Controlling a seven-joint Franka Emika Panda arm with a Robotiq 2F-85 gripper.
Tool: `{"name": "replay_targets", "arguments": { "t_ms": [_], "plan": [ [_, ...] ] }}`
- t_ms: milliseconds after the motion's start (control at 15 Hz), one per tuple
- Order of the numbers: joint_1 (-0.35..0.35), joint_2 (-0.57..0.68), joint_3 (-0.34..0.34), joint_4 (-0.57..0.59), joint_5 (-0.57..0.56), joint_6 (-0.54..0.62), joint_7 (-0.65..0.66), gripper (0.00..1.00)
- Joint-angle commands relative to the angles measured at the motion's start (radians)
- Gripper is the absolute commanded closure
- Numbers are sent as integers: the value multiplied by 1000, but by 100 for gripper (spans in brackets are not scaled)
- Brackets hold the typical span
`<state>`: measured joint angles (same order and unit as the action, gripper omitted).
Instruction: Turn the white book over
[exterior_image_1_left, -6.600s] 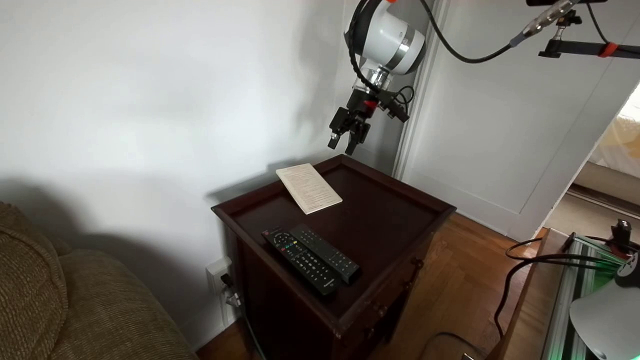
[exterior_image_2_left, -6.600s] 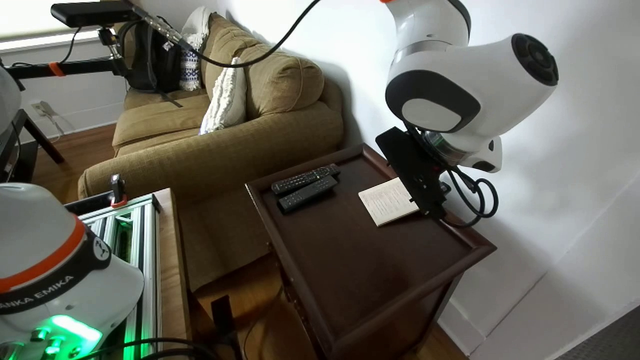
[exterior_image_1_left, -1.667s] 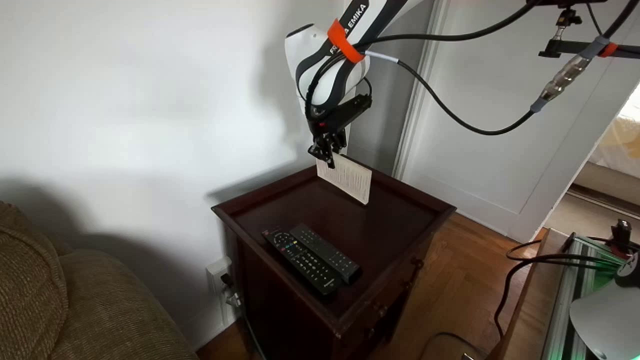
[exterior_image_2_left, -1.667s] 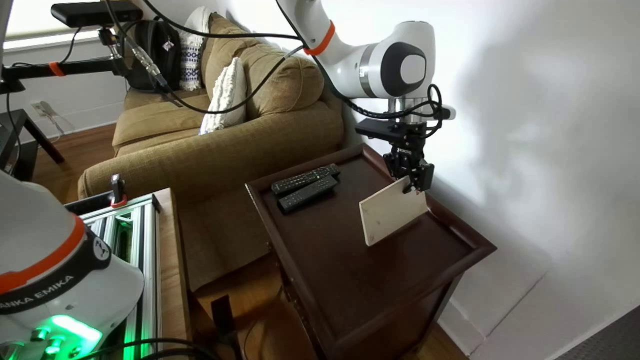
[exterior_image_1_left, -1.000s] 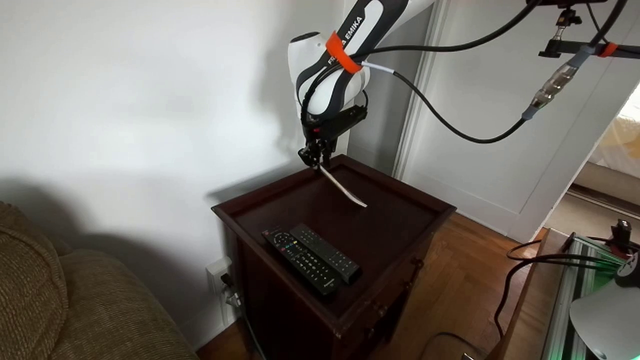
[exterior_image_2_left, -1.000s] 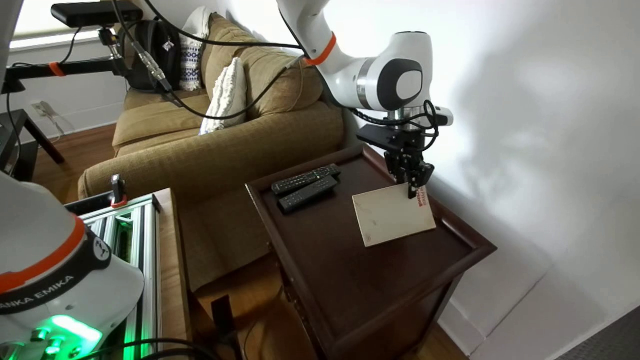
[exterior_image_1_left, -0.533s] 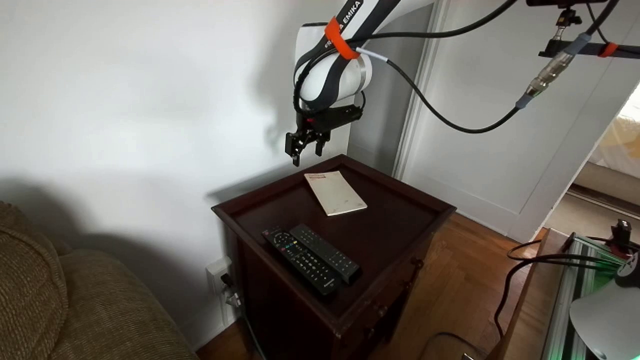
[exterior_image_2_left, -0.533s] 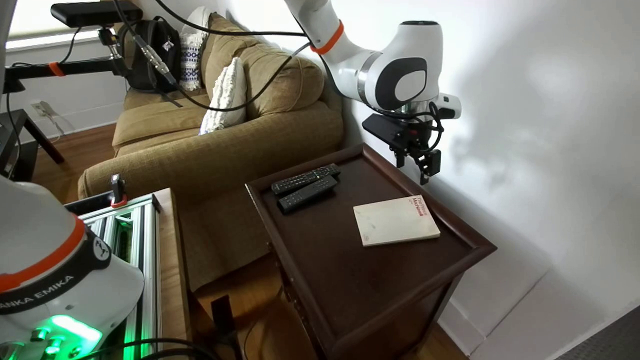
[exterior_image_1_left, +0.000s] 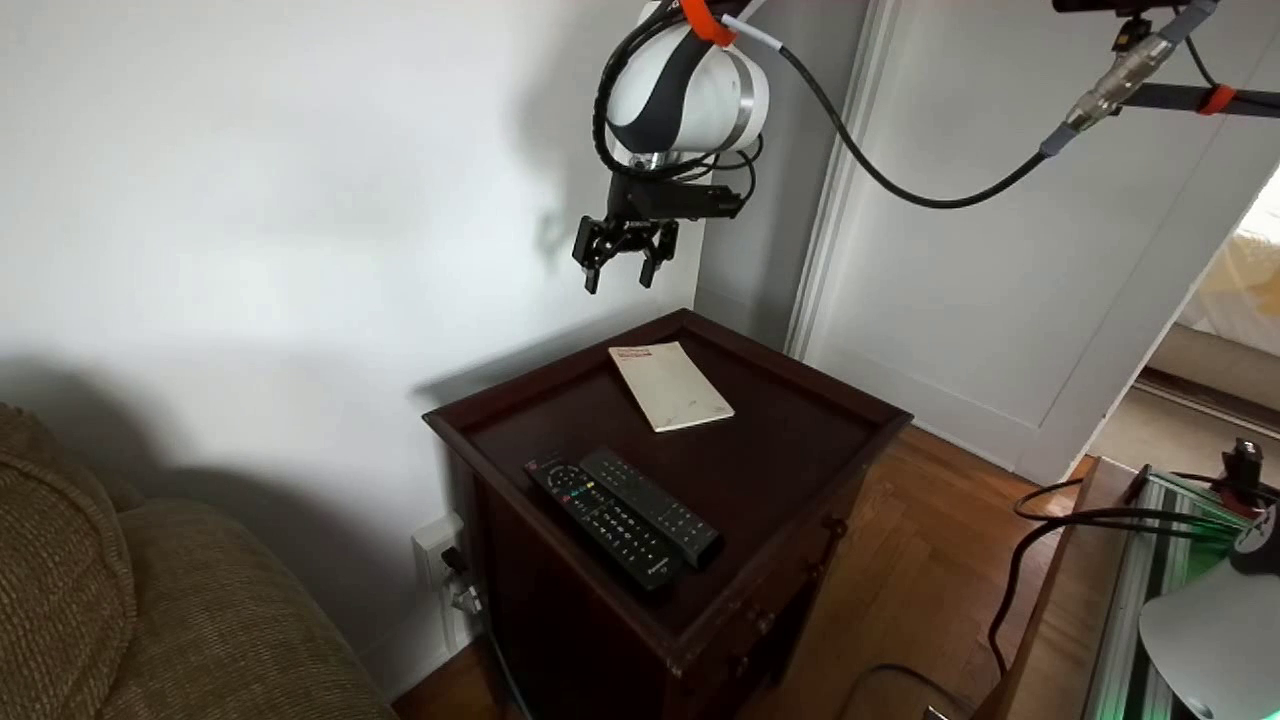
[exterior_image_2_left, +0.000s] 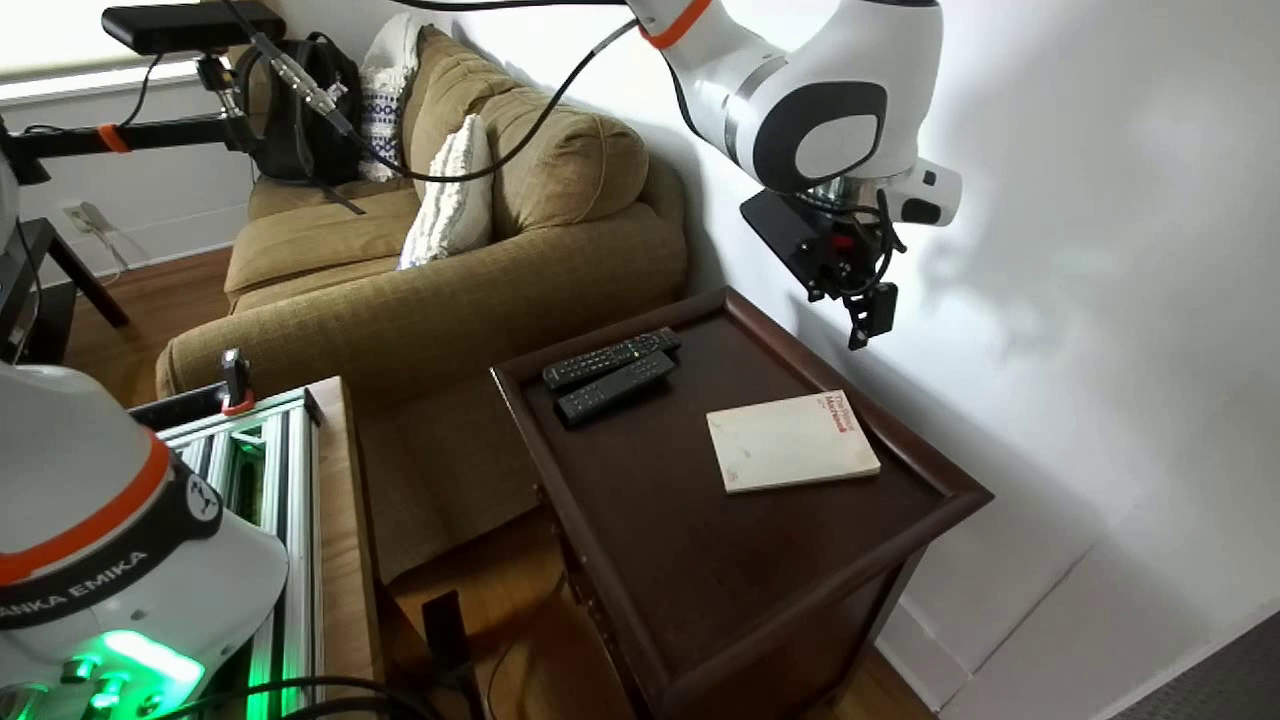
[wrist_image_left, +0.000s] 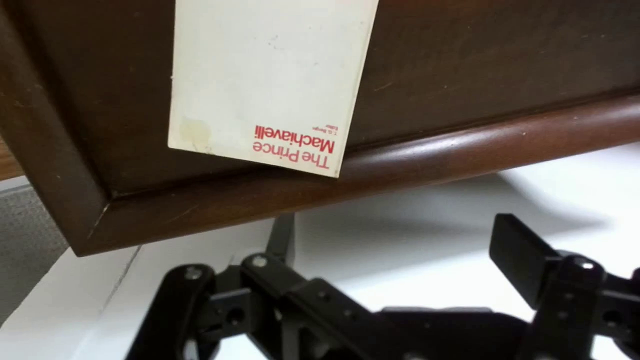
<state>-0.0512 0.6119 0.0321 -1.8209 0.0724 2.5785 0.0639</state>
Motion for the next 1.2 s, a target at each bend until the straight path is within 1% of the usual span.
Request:
{"name": "replay_targets", "arguments": {
  "t_ms": [0, 200, 467, 867, 933, 1000, 1133],
  "plan": [
    [-24, -85, 6, -71, 56, -74, -12, 0],
    [-35, -122, 3, -79, 67, -172, -34, 0],
    [-15, -162, -27, -93, 38, -250, 0, 0],
    [-3, -202, -50, -122, 21, -275, 20, 0],
    [-8, -205, -47, -125, 29, -274, 3, 0],
    [-10, -170, -42, -84, 37, -261, -4, 0],
    [-10, -178, -43, -94, 37, -261, -4, 0]
  ]
}}
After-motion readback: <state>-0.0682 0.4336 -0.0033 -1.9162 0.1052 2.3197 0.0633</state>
